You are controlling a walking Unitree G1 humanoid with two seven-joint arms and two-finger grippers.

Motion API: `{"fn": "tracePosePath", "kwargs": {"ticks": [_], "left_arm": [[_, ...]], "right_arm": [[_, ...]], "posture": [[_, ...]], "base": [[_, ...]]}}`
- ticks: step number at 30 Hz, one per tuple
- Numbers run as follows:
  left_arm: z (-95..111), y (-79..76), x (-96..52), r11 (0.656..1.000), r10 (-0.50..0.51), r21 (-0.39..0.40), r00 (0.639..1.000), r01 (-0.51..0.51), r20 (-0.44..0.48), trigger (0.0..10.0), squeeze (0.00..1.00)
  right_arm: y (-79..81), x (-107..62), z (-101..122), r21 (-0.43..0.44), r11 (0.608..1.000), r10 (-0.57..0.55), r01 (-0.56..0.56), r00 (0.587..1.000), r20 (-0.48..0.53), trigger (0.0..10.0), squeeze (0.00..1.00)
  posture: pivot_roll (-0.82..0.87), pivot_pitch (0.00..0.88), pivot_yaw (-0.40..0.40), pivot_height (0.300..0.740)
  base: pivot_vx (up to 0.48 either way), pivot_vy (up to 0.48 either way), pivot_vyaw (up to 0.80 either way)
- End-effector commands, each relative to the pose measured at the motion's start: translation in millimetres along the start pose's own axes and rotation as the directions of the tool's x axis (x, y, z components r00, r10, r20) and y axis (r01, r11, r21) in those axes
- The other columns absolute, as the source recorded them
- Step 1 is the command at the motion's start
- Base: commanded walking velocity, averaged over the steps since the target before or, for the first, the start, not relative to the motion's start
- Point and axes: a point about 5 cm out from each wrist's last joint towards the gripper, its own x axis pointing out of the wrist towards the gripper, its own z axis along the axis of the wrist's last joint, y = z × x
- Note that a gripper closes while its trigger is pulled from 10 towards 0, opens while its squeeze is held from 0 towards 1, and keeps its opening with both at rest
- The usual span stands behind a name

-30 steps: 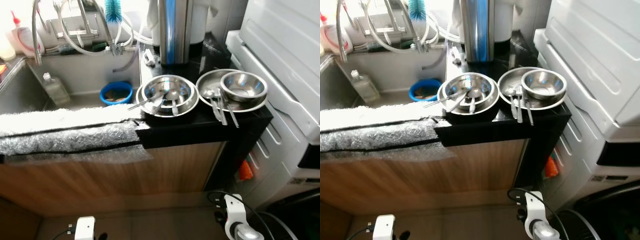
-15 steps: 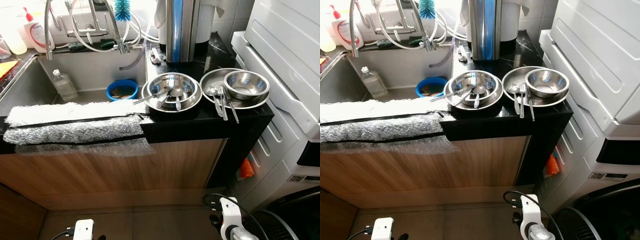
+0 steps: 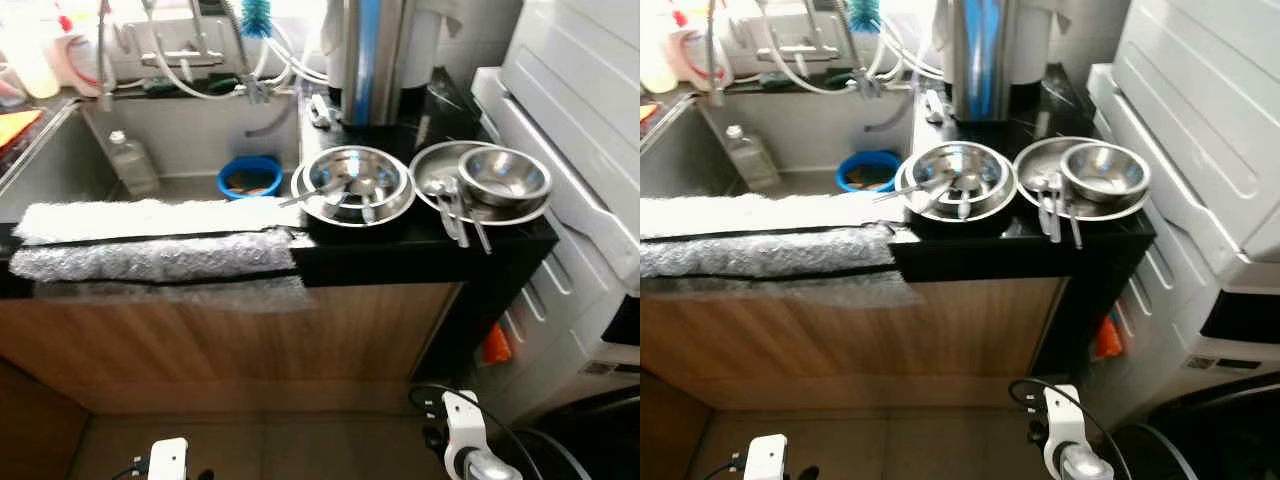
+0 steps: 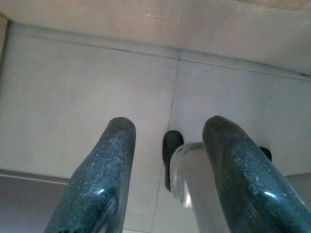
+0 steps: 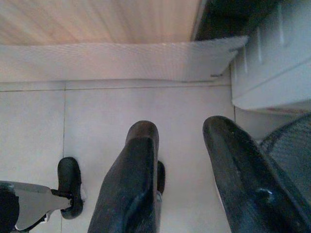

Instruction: Kitchen organization

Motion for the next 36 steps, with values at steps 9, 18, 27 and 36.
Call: {"fn": "tracePosePath", "kwargs": {"ticks": [9, 18, 27, 36], "left_arm": [[-8.1, 6.2, -2.7, 1.0, 0.014, 0.009, 0.999, -0.014, -0.044, 10.0, 0.0], [-6.9, 8.3, -2.5, 1.0, 0.013, 0.013, 0.999, -0.013, -0.043, 10.0, 0.0], [-7.2, 10.9, -3.2, 1.0, 0.022, 0.008, 0.999, -0.021, -0.04, 10.0, 0.0], [-6.6, 11.4, -3.1, 1.0, 0.027, 0.004, 0.999, -0.027, -0.036, 10.0, 0.0]], "right_arm": [[7.8, 0.6, -5.2, 0.024, 1.0, 0.012, -0.011, 1.0, -0.018, 10.0, 0.0], [10.1, 0.7, -6.0, 0.025, 1.0, 0.017, -0.016, 1.0, -0.016, 10.0, 0.0], [14.6, 1.6, -4.1, 0.022, 0.999, 0.03, -0.03, 0.999, -0.013, 10.0, 0.0], [15.2, 1.7, -3.5, 0.026, 0.999, 0.033, -0.033, 0.999, -0.01, 10.0, 0.0]], "posture": [[-0.09, 0.011, 0.043, 0.74], [-0.09, 0.017, 0.049, 0.74], [-0.08, 0.026, 0.05, 0.74], [-0.07, 0.031, 0.046, 0.74]], "base": [[0.0, 0.339, -0.38], [0.0, 0.338, 0.0], [0.0, 0.341, 0.0], [0.0, 0.326, 0.0]]}}
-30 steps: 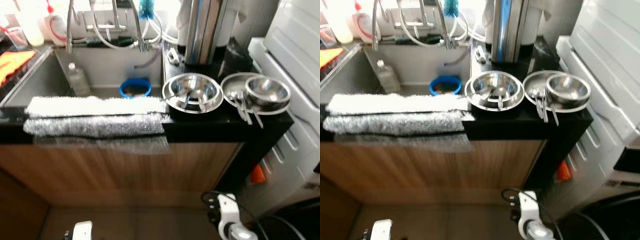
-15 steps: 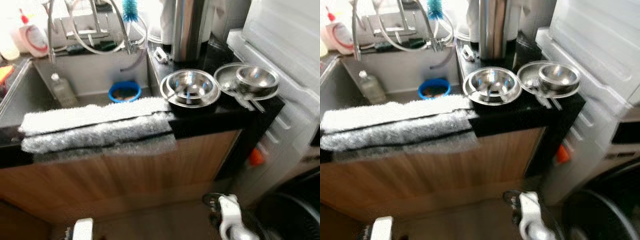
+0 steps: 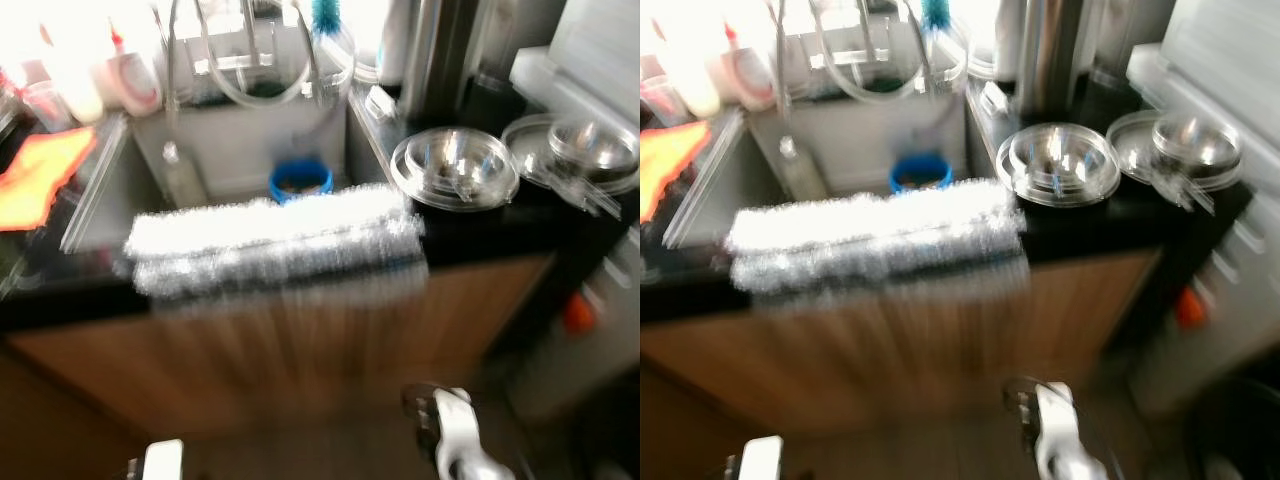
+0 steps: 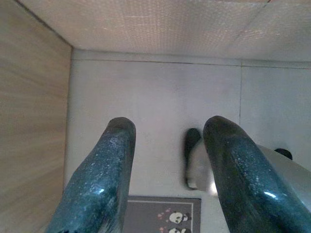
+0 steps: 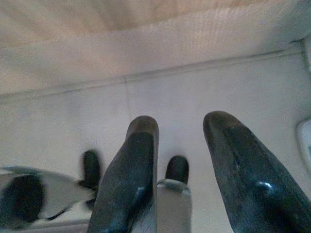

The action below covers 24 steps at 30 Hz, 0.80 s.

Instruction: Kitchen organization

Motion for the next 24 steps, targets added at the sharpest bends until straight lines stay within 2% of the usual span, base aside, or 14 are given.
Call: {"fn": "tracePosePath", "kwargs": {"ticks": [1, 12, 24], "left_arm": [[1.0, 7.8, -1.0, 1.0, 0.022, 0.015, 1.0, -0.022, 0.003, 10.0, 0.0], [-5.3, 4.3, -2.2, 1.0, 0.016, 0.012, 1.0, -0.016, -0.014, 10.0, 0.0], [-0.5, -0.1, -0.7, 1.0, -0.006, 0.029, 1.0, 0.006, 0.008, 10.0, 0.0]], "right_arm": [[8.3, 1.9, 4.7, 0.011, 1.0, 0.02, -0.02, 1.0, 0.014, 10.0, 0.0], [6.5, 1.5, 5.1, 0.009, 1.0, 0.023, -0.023, 1.0, 0.02, 10.0, 0.0], [8.3, 1.7, 4.8, 0.012, 1.0, 0.027, -0.027, 0.999, 0.021, 10.0, 0.0]], "posture": [[-0.07, 0.031, 0.046, 0.74], [-0.08, 0.03, 0.045, 0.74], [-0.07, 0.032, 0.051, 0.74]], "base": [[0.0, 0.0, 0.0], [0.0, 0.0, 0.0], [0.0, 0.0, 0.0]]}}
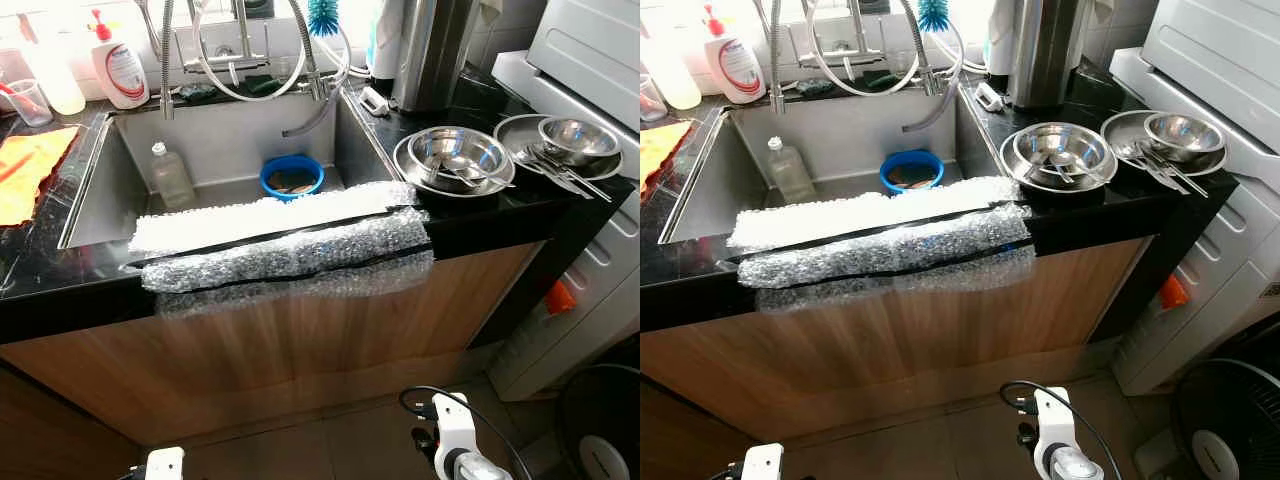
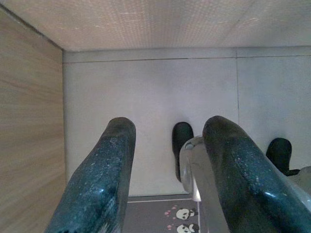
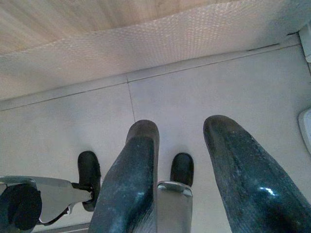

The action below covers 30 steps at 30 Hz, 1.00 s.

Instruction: Kitchen organization

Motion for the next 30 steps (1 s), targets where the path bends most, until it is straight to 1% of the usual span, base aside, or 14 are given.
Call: {"fn": "tracePosePath", "kwargs": {"ticks": [1, 9, 19, 30], "left_arm": [[-1.8, 0.3, -0.6, 1.0, -0.003, 0.02, 1.0, 0.003, -0.007, 10.0, 0.0], [-1.6, -1.5, -0.7, 1.0, -0.009, 0.019, 1.0, 0.009, 0.001, 10.0, 0.0], [-1.6, -4.1, -0.7, 1.0, -0.014, 0.027, 1.0, 0.014, 0.008, 10.0, 0.0], [1.6, -6.9, -0.2, 1.0, -0.028, 0.012, 0.999, 0.028, 0.036, 10.0, 0.0]], "right_arm": [[2.0, 0.2, -0.7, 0.012, 1.0, 0.003, -0.003, 1.0, 0.002, 10.0, 0.0], [2.2, 0.0, -1.7, -0.02, 1.0, 0.007, -0.007, 1.0, -0.004, 10.0, 0.0], [1.1, -0.4, -2.7, -0.013, 1.0, 0.007, -0.007, 1.0, -0.003, 10.0, 0.0], [0.4, -0.6, -3.1, -0.021, 1.0, 0.01, -0.01, 1.0, -0.004, 10.0, 0.0]], "posture": [[-0.07, 0.032, 0.051, 0.74], [-0.07, 0.034, 0.05, 0.74], [-0.08, 0.033, 0.048, 0.74], [-0.08, 0.008, 0.045, 0.74]], "base": [[0.0, 0.0, 0.0], [0.0, 0.0, 0.0], [0.0, 0.0, 0.0], [0.0, 0.0, 0.0]]}}
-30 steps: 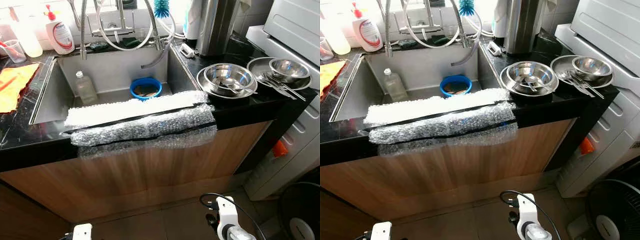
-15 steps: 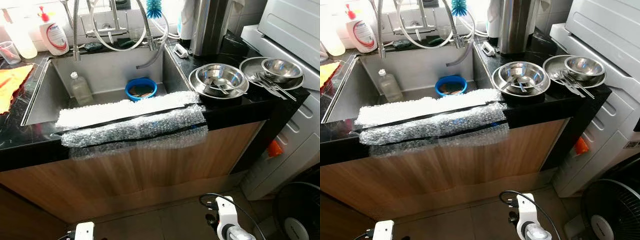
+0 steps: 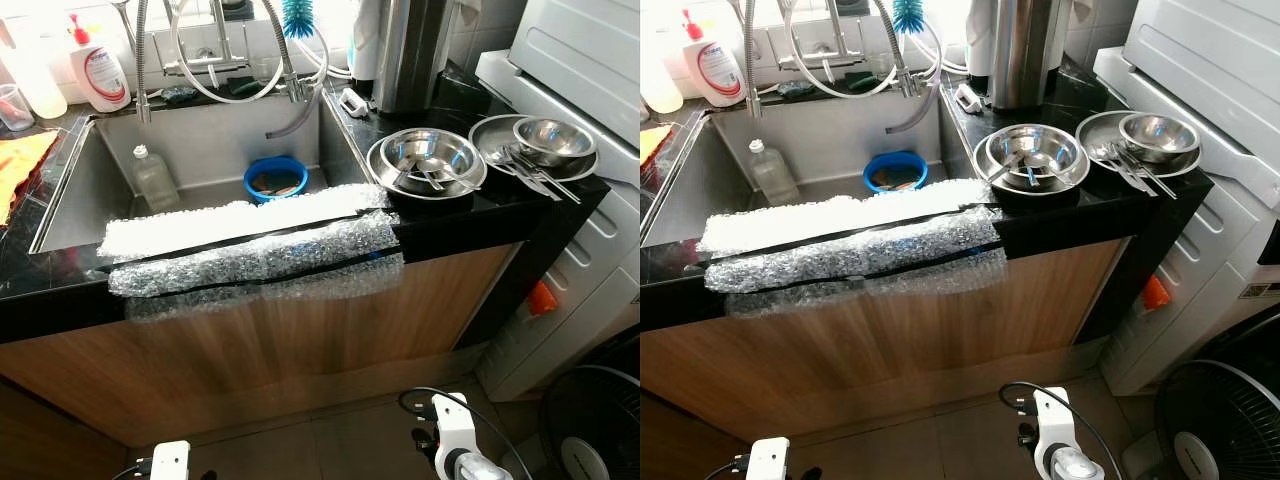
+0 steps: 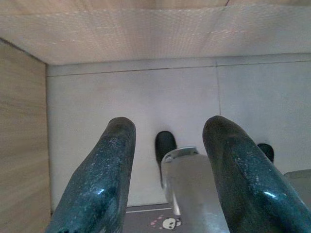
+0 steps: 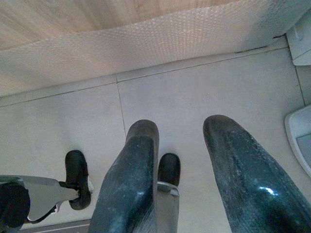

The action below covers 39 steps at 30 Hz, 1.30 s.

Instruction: Kitchen organization

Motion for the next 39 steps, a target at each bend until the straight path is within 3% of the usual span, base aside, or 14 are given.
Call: {"fn": "tracePosePath", "kwargs": {"ticks": [1, 10, 17, 22, 28, 36, 39], "left_arm": [[-3, 1.1, -1.7, 1.0, -0.003, -0.003, 1.0, 0.003, -0.003, 10.0, 0.0], [-8, -2.5, -2.3, 0.999, -0.025, 0.021, 0.999, 0.026, -0.035, 10.0, 0.0], [-4, -0.2, -3.8, 0.999, -0.024, 0.028, 0.999, 0.023, 0.024, 10.0, 0.0], [5, 0.0, -6.3, 0.999, -0.033, 0.042, 0.99, 0.028, 0.136, 10.0, 0.0], [20, 9.9, -16.9, 0.999, -0.029, 0.039, 0.95, 0.018, 0.312, 10.0, 0.0], [30, 16.3, -31.3, 0.998, -0.027, 0.068, 0.908, -0.002, 0.418, 10.0, 0.0], [39, 20.6, -39.2, 0.997, -0.014, 0.074, 0.885, -0.024, 0.466, 10.0, 0.0]], "right_arm": [[1.9, -0.2, -3, 0.004, 1.0, 0.007, -0.007, 1.0, -0.001, 10.0, 0.0], [4.7, 0.0, -3, -0.017, 1.0, 0.02, -0.02, 1.0, -0.001, 10.0, 0.0], [7.7, 0.3, 4, -0.085, 0.995, 0.062, -0.058, 0.997, 0.048, 10.0, 0.0], [10.4, 0.1, 20, -0.126, 0.989, 0.098, -0.08, 0.984, 0.146, 10.0, 0.0], [1.0, -6.7, 39, -0.177, 0.983, 0.108, -0.055, 0.944, 0.311, 10.0, 0.0], [-0.9, -20.0, 45, -0.25, 0.968, 0.14, -0.025, 0.881, 0.453, 10.0, 0.0], [-4.3, -28.8, 46, -0.211, 0.978, 0.101, 0.01, 0.853, 0.512, 10.0, 0.0]], "posture": [[-0.08, 0.0, 0.044, 0.74], [-0.08, 0.0, 0.045, 0.74], [-0.09, 0.0, 0.048, 0.74], [-0.09, 0.0, 0.057, 0.74], [-0.1, 0.0, 0.079, 0.74], [-0.11, 0.0, 0.102, 0.74], [-0.12, 0.0, 0.111, 0.74]], "base": [[0.0, 0.0, 0.0], [0.086, 0.0, 0.0], [0.0, 0.0, 0.0], [0.0, 0.0, 0.0], [0.0, 0.0, 0.0], [0.0, 0.0, 0.0], [0.0, 0.0, 0.0]]}}
